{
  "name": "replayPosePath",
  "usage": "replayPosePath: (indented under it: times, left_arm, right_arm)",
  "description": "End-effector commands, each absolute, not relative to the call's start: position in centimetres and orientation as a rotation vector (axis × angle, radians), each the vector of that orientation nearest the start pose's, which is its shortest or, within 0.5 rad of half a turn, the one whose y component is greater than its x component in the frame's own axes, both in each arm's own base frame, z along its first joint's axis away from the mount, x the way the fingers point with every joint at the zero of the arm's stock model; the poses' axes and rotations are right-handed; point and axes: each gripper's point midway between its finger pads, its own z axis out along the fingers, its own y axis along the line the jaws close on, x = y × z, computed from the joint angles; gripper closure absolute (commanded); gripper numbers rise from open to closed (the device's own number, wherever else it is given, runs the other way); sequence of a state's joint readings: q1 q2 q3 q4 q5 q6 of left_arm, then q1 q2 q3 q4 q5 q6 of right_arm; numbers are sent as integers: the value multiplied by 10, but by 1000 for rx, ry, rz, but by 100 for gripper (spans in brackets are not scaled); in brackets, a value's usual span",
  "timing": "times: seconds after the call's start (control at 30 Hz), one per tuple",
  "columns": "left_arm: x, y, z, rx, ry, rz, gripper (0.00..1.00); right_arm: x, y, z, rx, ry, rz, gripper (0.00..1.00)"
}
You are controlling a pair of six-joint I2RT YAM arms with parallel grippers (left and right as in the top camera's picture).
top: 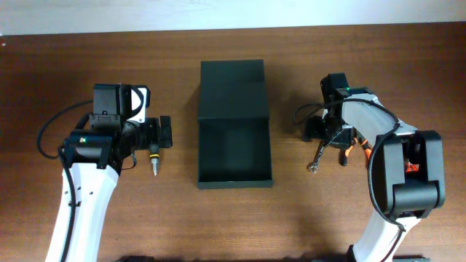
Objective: Pack container
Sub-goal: 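Grasp the silver wrench with the right gripper and lift it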
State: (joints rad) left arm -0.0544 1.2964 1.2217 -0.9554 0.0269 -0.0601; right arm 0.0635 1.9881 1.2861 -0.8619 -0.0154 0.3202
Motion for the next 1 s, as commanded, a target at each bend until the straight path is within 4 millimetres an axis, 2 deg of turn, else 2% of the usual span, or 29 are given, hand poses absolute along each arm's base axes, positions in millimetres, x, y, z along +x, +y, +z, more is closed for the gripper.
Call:
replayPosePath:
  times: [0.0, 0.13, 0.33, 0.47, 0.6, 0.73, 0.8, 0.87, 0.97]
  left_arm:
    - [325, -23, 205, 21, 2587, -84, 1]
    - [325, -23, 205, 21, 2591, -84, 1]
    - [325, -23, 204, 21, 2591, -84, 1]
    - [325, -23, 204, 21, 2591, -84, 1]
    - [325, -23, 204, 21, 2591, -84, 1]
    - [325, -23, 204, 21, 2591, -83, 1]
    - [325, -22, 205, 21, 2591, -82, 1]
    - [325, -22, 205, 21, 2591, -82, 1]
    - [325, -22, 205, 20, 2591, -81, 1]
  right_arm:
    - [337, 27, -22, 424, 3177, 47, 50]
    - [336, 27, -22, 424, 3180, 46, 53]
    - [336, 27, -22, 424, 3180, 46, 77]
    - [336, 27, -22, 424, 3181, 46, 80]
    - [336, 27, -22, 424, 3179, 47, 96]
    - [339, 27, -20, 422, 3172, 49, 96]
    - [342, 27, -13, 402, 3166, 52, 96]
    - [350, 28, 2, 344, 3144, 60, 96]
    - [366, 29, 40, 257, 3080, 76, 96]
